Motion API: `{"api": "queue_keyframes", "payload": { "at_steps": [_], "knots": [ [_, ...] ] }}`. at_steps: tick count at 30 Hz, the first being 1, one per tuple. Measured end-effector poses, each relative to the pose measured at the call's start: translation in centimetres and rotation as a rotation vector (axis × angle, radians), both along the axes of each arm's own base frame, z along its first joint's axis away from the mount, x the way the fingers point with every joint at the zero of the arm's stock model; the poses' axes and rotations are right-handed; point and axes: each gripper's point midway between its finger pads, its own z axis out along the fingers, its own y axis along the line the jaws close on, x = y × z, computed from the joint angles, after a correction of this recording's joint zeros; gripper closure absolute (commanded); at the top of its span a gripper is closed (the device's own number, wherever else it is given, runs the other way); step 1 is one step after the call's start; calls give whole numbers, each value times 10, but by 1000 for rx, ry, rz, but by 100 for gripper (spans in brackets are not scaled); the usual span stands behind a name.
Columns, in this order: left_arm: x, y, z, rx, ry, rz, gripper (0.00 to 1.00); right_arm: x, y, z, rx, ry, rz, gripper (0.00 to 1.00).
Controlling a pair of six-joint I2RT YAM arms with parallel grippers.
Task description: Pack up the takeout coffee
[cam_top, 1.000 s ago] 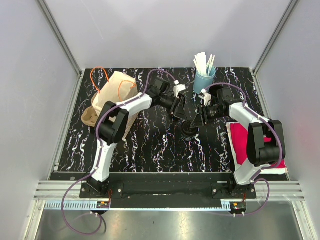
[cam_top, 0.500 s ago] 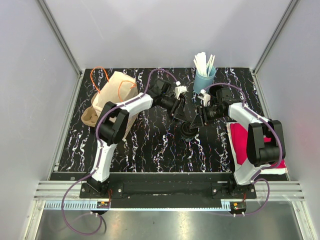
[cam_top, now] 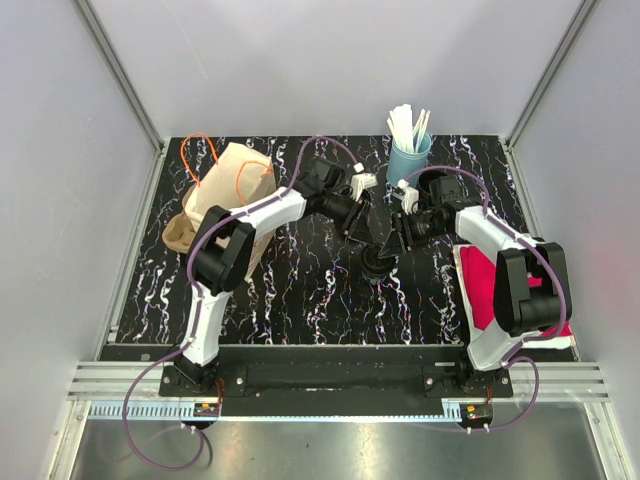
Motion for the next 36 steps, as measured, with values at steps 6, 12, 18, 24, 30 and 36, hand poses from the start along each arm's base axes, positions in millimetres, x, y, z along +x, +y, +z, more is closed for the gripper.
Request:
{"api": "queue_keyframes", "payload": {
  "at_steps": [6,12,18,24,30,36],
  "knots": [
    [0,0,-1,16,-9,1,59,0,0,0,-4,-1,-1,52],
    [-1,0,-6,45,-20,-3,59,0,0,-1,-11,-3,0,52],
    [-1,-2,-7,74,-41,-9,60,0,0,-1,-15,-2,1,52],
    [0,-1,-5,77,-38,-2,49,0,1,-1,-18,-4,2,52],
    [8,10,-4,90,4,42,42,-1,5,0,-18,-15,14,52],
    [1,31,11,81,3,70,39,-1,8,0,-17,-22,25,52]
  ]
}}
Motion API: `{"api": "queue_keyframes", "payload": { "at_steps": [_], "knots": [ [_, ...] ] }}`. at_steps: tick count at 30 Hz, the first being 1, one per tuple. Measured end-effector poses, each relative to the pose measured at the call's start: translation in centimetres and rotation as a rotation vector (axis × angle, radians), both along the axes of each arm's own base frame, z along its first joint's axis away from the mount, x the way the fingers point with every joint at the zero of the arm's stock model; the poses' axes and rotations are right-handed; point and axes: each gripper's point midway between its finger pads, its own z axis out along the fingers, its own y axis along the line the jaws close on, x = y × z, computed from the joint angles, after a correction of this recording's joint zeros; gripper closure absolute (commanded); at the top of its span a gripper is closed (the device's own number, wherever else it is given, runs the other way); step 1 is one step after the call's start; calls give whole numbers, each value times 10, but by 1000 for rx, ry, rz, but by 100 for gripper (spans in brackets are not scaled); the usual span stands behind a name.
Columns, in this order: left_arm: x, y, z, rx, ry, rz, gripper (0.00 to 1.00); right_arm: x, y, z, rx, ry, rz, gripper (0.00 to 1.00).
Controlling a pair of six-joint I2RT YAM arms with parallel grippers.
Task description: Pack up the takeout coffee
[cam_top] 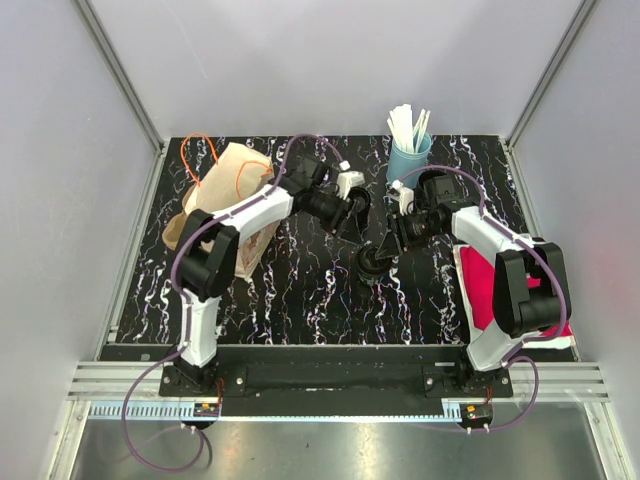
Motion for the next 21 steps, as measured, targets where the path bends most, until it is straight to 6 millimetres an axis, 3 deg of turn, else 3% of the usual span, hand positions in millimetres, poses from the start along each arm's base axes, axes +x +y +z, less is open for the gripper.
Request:
{"api": "queue_keyframes", "payload": {
  "at_steps": [7,15,21],
  "knots": [
    [-9,7,22,-91,-14,-9,39,0,0,0,0,0,0,52],
    [-30,15,-6,-82,66,-19,44,0,0,0,1,-2,0,52],
    [-37,15,-11,-99,93,-29,44,1,0,0,1,-2,0,52]
  ]
}}
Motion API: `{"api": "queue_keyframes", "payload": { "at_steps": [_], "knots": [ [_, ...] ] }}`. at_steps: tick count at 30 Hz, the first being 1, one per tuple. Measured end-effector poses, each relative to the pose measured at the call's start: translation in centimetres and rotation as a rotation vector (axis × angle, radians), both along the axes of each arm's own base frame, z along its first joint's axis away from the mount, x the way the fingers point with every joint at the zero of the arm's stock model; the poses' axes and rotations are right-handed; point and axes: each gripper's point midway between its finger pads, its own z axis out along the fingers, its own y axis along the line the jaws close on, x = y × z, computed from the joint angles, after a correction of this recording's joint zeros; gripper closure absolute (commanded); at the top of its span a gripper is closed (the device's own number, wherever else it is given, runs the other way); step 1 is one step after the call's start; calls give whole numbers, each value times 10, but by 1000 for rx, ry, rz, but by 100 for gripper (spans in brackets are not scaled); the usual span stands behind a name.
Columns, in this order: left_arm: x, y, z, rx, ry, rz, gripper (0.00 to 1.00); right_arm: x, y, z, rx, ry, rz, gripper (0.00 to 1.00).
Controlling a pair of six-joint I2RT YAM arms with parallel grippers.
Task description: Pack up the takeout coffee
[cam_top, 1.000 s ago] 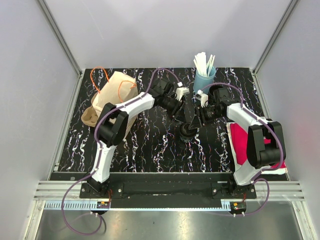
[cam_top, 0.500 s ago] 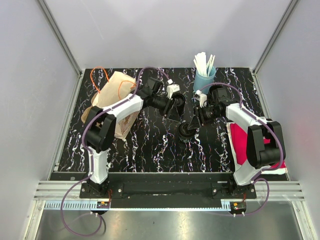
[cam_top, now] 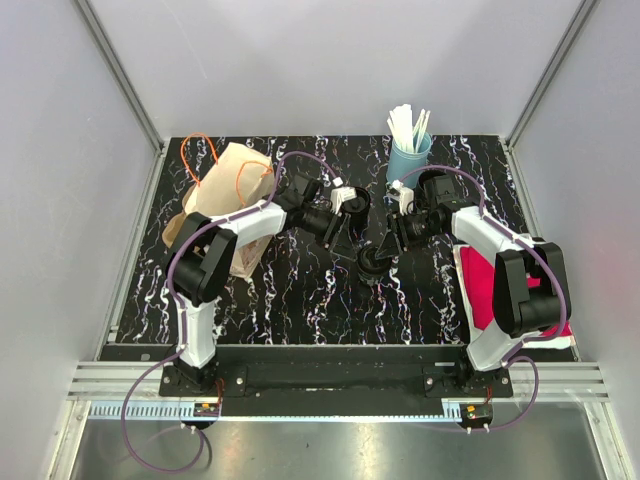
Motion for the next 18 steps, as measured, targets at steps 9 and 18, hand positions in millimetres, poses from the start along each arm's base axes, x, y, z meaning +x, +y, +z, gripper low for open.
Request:
{"api": "queue_keyframes", "payload": {
  "at_steps": [9,18],
  "knots": [
    [2,-5,6,-34,8,9,46,0,0,0,0,0,0,52],
    [0,-8,4,-26,13,8,52,0,0,0,0,0,0,52]
  ]
}}
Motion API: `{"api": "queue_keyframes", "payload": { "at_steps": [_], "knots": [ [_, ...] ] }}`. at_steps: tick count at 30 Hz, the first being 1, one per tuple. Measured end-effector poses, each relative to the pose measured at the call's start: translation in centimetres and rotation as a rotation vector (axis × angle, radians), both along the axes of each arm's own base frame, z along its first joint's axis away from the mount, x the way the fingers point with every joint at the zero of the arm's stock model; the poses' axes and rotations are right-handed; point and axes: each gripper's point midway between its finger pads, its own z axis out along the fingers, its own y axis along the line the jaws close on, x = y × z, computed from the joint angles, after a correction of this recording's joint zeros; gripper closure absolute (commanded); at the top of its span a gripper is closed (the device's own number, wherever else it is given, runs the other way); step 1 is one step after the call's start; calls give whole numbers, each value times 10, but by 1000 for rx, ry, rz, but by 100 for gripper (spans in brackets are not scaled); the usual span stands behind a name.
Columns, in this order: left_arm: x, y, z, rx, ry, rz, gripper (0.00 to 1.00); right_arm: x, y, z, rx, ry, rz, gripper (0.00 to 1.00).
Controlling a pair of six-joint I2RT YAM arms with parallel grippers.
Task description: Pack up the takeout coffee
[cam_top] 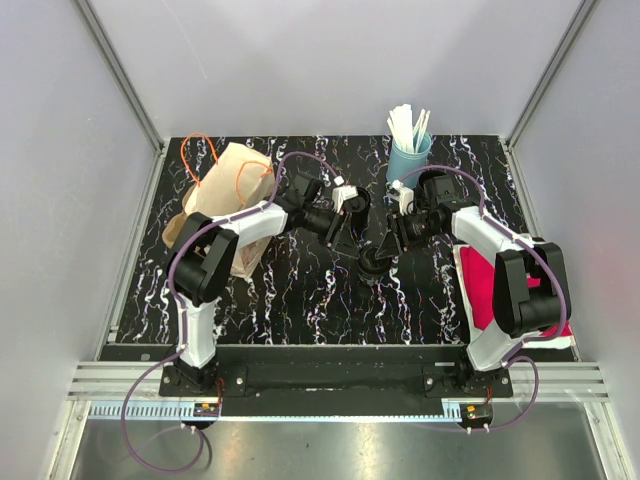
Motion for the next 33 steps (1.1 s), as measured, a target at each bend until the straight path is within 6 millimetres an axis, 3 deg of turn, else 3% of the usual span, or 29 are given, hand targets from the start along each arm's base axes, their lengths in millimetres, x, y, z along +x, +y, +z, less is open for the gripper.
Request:
{"api": "queue_keyframes", "payload": {
  "at_steps": [33],
  "knots": [
    [-7,-4,-1,6,3,-42,68,0,0,0,-1,0,1,52]
  ]
}}
